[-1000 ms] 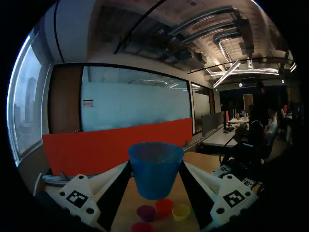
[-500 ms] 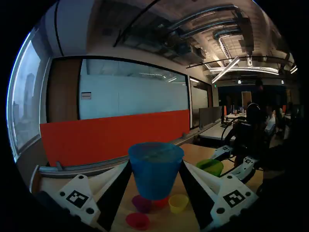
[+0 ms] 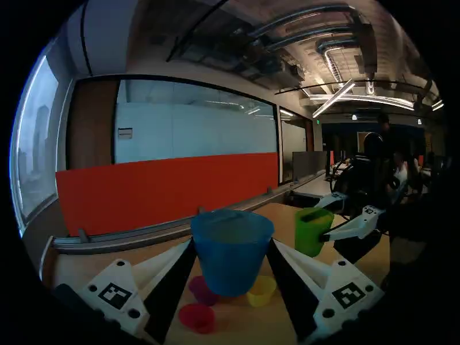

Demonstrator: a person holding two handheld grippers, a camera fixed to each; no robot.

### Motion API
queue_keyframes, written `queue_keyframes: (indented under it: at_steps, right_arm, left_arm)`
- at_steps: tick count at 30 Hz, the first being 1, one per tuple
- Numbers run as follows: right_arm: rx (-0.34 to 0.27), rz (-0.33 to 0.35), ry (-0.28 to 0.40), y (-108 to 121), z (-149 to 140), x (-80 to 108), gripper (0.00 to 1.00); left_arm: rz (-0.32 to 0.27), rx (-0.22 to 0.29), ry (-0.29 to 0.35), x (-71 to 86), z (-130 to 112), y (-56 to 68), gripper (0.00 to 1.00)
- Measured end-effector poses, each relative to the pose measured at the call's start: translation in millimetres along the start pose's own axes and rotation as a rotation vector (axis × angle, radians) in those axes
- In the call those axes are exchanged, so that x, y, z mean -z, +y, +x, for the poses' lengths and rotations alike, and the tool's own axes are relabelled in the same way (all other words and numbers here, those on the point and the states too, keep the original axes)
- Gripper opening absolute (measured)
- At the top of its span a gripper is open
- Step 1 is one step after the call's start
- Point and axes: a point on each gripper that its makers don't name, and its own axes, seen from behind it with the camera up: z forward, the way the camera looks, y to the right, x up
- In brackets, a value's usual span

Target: Pour water

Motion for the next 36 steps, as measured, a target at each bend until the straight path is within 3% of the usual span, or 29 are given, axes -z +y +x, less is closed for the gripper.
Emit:
queue_keyframes:
  at_steps: [18,36]
  right_arm:
    - [0.009,0.017,-0.069,7.8,-11.4,24.6,0.89]
    - [0.007,0.06,-0.225,12.5,-48.1,34.5,0.89]
  left_arm:
    - [-0.051,-0.021,-0.129,3.3,-57.7,15.1,0.84]
    - [-0.128,-0.074,-0.312,-4.6,-116.6,30.8,0.85]
